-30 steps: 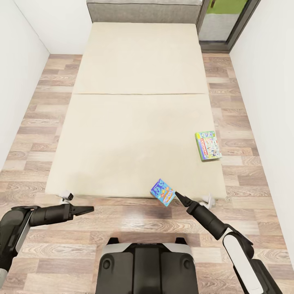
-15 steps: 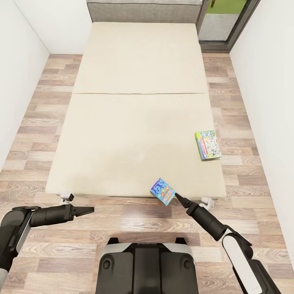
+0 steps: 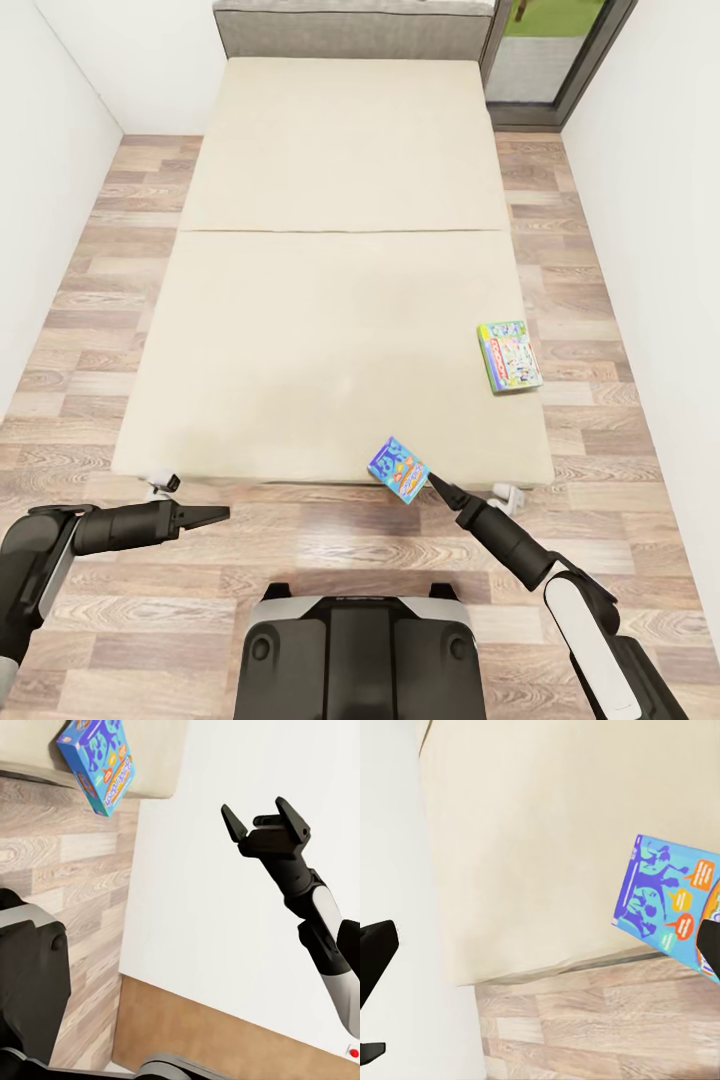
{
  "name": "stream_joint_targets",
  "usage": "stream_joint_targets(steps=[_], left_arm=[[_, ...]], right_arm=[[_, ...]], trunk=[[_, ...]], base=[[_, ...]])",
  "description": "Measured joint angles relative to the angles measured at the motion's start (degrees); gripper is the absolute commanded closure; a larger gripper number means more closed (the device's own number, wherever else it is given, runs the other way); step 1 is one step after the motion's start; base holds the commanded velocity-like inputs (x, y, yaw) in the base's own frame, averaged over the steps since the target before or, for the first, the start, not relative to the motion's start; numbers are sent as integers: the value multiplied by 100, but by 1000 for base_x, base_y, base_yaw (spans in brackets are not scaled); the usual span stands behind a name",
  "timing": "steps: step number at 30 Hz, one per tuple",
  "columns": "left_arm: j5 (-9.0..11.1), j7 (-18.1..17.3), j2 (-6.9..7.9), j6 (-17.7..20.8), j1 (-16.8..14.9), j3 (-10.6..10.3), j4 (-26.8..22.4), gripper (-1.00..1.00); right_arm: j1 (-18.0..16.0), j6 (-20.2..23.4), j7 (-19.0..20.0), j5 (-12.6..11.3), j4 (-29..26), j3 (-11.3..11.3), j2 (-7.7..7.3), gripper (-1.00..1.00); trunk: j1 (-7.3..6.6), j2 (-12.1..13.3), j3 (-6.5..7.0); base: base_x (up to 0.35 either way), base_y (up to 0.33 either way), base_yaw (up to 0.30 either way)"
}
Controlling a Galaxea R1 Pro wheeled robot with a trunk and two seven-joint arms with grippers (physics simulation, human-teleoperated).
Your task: Put all the toys in the child's room - the three board games (two on the bed and one on the table), the two jigsaw puzzles on the table, and the tennis ball on the table - inside the toy box on the table in the child's room.
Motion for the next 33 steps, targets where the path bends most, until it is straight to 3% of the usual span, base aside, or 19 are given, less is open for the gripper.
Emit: stream_joint_targets(steps=[9, 33], left_arm=[[-9, 0, 0, 2, -13, 8, 0, -100], [-18, 0, -11, 28, -44, 7, -2, -100]], right_arm=[[0, -25, 292, 9, 17, 0, 15, -100], [0, -50, 329, 8, 251, -9, -3, -100]], trunk=[[0, 0, 76], [0, 0, 299]], base=[[0, 0, 0], [0, 0, 0]])
